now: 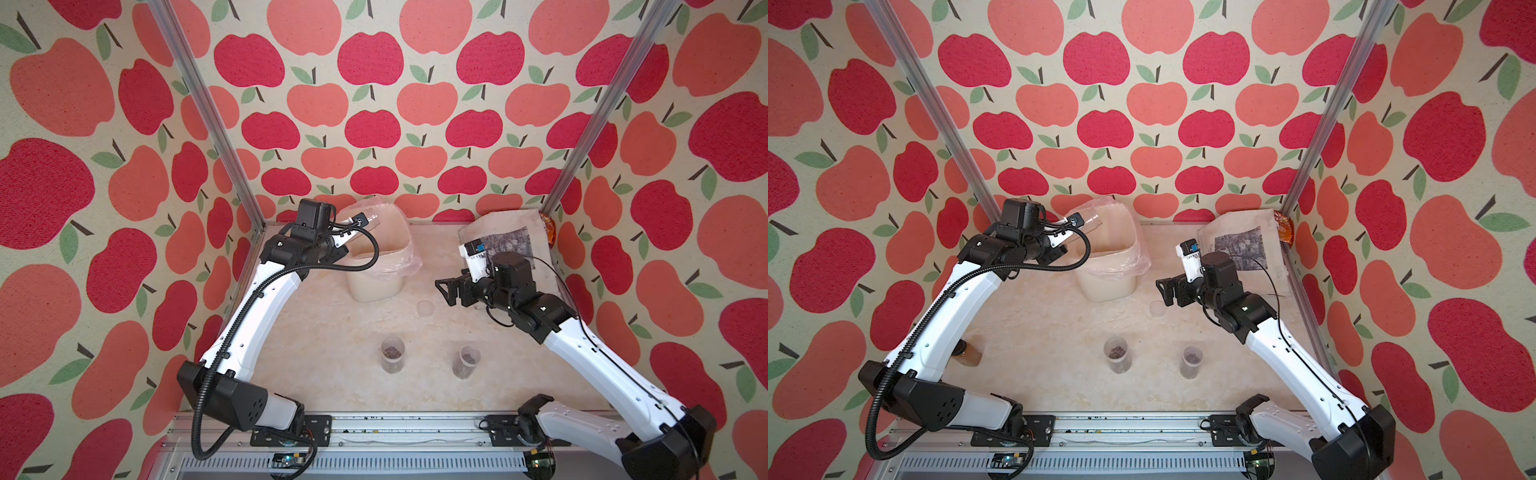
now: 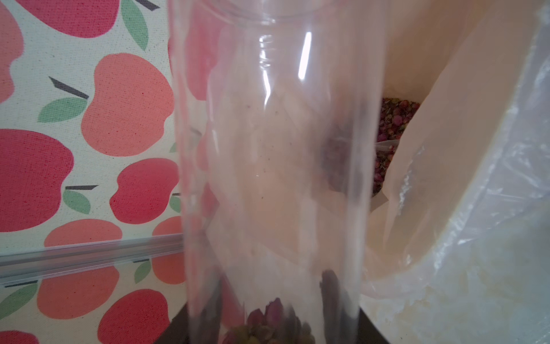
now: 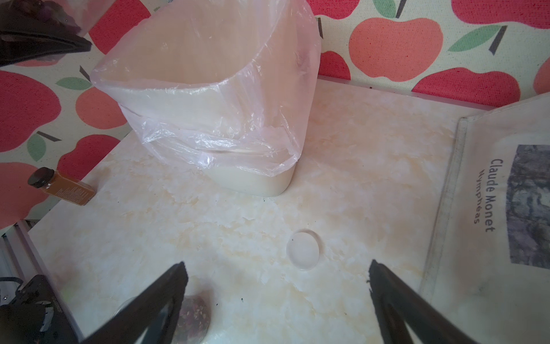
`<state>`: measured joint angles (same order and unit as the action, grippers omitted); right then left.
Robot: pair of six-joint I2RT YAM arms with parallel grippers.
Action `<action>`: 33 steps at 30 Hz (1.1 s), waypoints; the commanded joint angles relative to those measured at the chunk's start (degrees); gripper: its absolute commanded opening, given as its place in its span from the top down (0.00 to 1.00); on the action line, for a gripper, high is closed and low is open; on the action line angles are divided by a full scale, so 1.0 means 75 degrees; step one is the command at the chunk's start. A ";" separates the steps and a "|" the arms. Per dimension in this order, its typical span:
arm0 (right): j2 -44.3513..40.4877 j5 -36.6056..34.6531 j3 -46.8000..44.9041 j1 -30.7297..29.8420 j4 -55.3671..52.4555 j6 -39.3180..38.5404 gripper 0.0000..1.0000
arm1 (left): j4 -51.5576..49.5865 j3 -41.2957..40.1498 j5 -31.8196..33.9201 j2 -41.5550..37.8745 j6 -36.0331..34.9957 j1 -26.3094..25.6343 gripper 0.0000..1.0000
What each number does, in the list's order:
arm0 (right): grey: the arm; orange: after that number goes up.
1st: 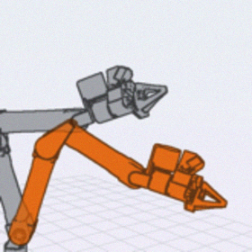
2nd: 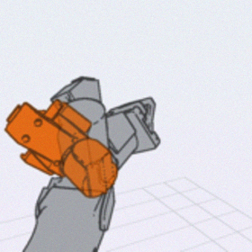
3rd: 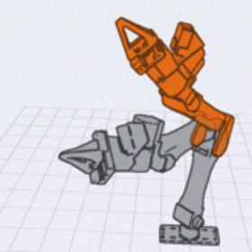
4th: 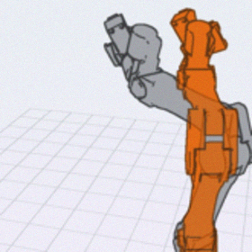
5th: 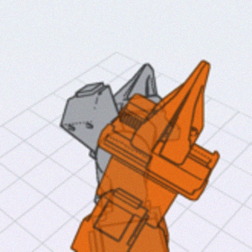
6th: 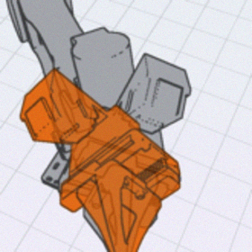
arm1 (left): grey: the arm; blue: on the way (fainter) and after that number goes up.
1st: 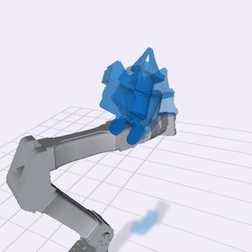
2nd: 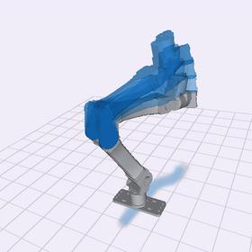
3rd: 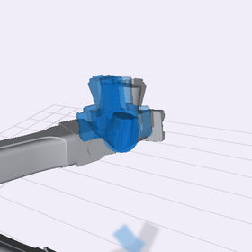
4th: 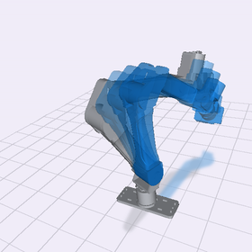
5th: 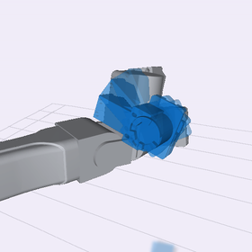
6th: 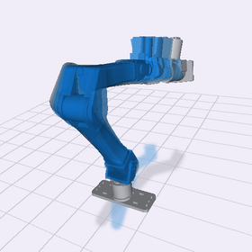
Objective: Empty the moldy dried flower tea in the jars
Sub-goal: Pour the moldy dried flower tea into the trash bin.
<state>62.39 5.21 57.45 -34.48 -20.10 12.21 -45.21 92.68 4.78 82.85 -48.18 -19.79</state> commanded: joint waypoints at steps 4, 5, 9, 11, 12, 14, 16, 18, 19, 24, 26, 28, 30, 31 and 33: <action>-0.0128 0.0146 -0.0178 0.0033 0.0139 -0.0064 0.01 | -0.0358 0.0422 0.1289 0.0368 -0.0929 -0.0194 0.90; -0.0117 0.0155 -0.0179 0.0029 0.0140 -0.0057 0.01 | -0.0368 0.0469 0.1448 0.0445 -0.1060 -0.0240 0.91; -0.0092 0.0190 -0.0207 0.0031 0.0100 -0.0061 0.01 | -0.0359 0.0663 0.1987 0.0649 -0.1485 -0.0392 0.92; -0.0092 0.0175 -0.0213 0.0030 0.0077 -0.0057 0.01 | -0.0348 0.0737 0.2154 0.0732 -0.1694 -0.0447 0.92; -0.0094 0.0182 -0.0229 0.0027 0.0066 -0.0069 0.01 | -0.0324 0.0760 0.2259 0.0758 -0.1829 -0.0476 0.93; -0.0092 0.0172 -0.0252 0.0036 0.0053 -0.0090 0.01 | -0.0249 0.0779 0.2499 0.0797 -0.2079 -0.0523 0.93; -0.0092 0.0173 -0.0265 0.0031 0.0032 -0.0100 0.01 | -0.0160 0.0779 0.2708 0.0836 -0.2318 -0.0577 0.94; -0.0082 0.0183 -0.0295 0.0027 0.0029 -0.0093 0.01 | -0.0050 0.0779 0.2871 0.0846 -0.2545 -0.0610 0.94; -0.0080 0.0193 -0.0307 0.0028 0.0031 -0.0092 0.01 | -0.0005 0.0769 0.2945 0.0849 -0.2667 -0.0641 0.94; -0.0045 0.0261 -0.0342 0.0033 0.0033 -0.0119 0.01 | 0.0402 0.0676 0.3408 0.0902 -0.3330 -0.0757 0.95; -0.0045 0.0279 -0.0359 0.0033 0.0053 -0.0126 0.01 | 0.0545 0.0656 0.3475 0.0895 -0.3494 -0.0800 0.95; -0.0028 0.0309 -0.0371 0.0033 0.0052 -0.0129 0.01 | 0.0665 0.0621 0.3565 0.0921 -0.3705 -0.0837 0.95; -0.0010 0.0342 -0.0368 0.0027 0.0053 -0.0133 0.01 | 0.0811 0.0592 0.3662 0.0942 -0.3896 -0.0859 0.96; -0.0004 0.0352 -0.0370 0.0029 0.0045 -0.0128 0.01 | 0.0836 0.0597 0.3686 0.0958 -0.3958 -0.0869 0.96; 0.0013 0.0357 -0.0371 0.0030 0.0054 -0.0132 0.01 | 0.0880 0.0615 0.3734 0.0991 -0.4082 -0.0900 0.96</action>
<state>62.37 6.76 55.46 -34.48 -20.14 12.19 -41.04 96.40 30.30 89.80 -76.01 -26.20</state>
